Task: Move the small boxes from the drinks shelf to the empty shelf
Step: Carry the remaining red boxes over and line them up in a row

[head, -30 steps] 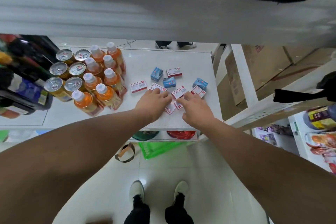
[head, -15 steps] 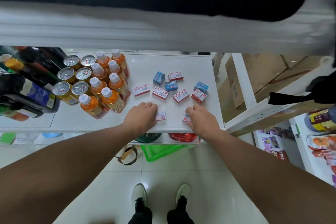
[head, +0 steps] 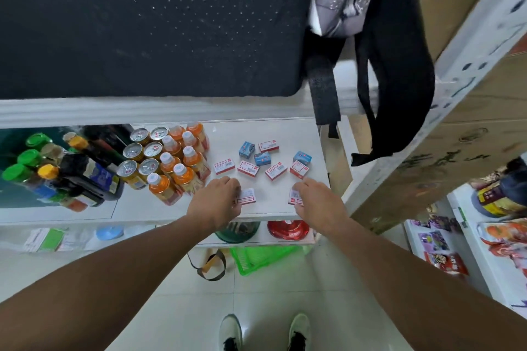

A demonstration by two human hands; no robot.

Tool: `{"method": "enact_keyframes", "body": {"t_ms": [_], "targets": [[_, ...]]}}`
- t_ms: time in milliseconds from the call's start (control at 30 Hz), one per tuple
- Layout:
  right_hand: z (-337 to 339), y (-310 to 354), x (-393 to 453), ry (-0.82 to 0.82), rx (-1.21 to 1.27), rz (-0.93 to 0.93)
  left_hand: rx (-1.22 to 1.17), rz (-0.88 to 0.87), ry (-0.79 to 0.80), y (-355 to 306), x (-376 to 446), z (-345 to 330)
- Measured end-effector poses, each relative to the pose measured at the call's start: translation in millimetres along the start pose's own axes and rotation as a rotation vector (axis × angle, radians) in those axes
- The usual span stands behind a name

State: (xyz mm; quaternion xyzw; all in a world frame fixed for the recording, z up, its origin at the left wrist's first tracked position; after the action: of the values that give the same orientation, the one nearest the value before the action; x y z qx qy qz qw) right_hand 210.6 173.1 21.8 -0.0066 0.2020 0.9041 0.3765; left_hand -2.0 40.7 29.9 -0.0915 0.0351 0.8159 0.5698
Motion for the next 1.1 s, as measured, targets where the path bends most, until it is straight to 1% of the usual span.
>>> {"method": "enact_keyframes", "body": {"t_ms": [200, 333, 433, 533, 667, 767, 833, 1000, 1100], "targets": [[9.3, 9.7, -33.7, -0.035, -0.023, -0.029, 0.020, -0.049, -0.020, -11.8, -17.5, 17.4], [14.1, 19.0, -61.9, -0.076, -0.017, -0.093, 0.029, -0.138, -0.029, -21.1, -19.9, 25.5], [14.5, 25.5, -90.7, -0.088, -0.026, -0.196, 0.017, -0.222, -0.011, -23.9, -26.1, 22.9], [12.1, 35.7, -117.9, -0.100, 0.019, -0.297, 0.001, -0.297, 0.001, -21.6, -35.9, 21.4], [7.2, 45.4, -160.3, -0.123, 0.045, -0.443, -0.018, -0.388, 0.031, -35.0, -51.8, 15.5], [4.1, 48.2, -195.8, -0.091, 0.023, -0.526, -0.013, -0.471, 0.048, -58.4, -66.9, 15.0], [7.0, 44.3, -220.2, -0.098, 0.028, -0.578, -0.017, -0.533, 0.050, -80.7, -76.6, 17.8], [30.0, 22.4, -281.1, -0.168, -0.005, -0.677, -0.012, -0.659, -0.009, -143.9, -97.4, 34.7], [41.2, 6.4, -321.0, -0.217, 0.025, -0.763, -0.003, -0.727, -0.025, -183.2, -111.1, 45.9]]}}
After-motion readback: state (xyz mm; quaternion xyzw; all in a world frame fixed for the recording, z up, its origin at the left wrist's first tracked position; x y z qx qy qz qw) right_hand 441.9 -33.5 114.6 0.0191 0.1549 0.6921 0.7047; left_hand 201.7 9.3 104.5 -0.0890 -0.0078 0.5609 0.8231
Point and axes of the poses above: each hand's wrist, its own x-axis towards the middle knuckle, its own z-axis out of the back of the hand, y = z × x, the point moved 5 cm from there along x, towards the middle knuckle, and after that the axes turned 8 degrees about x, right-handed, at the moved point
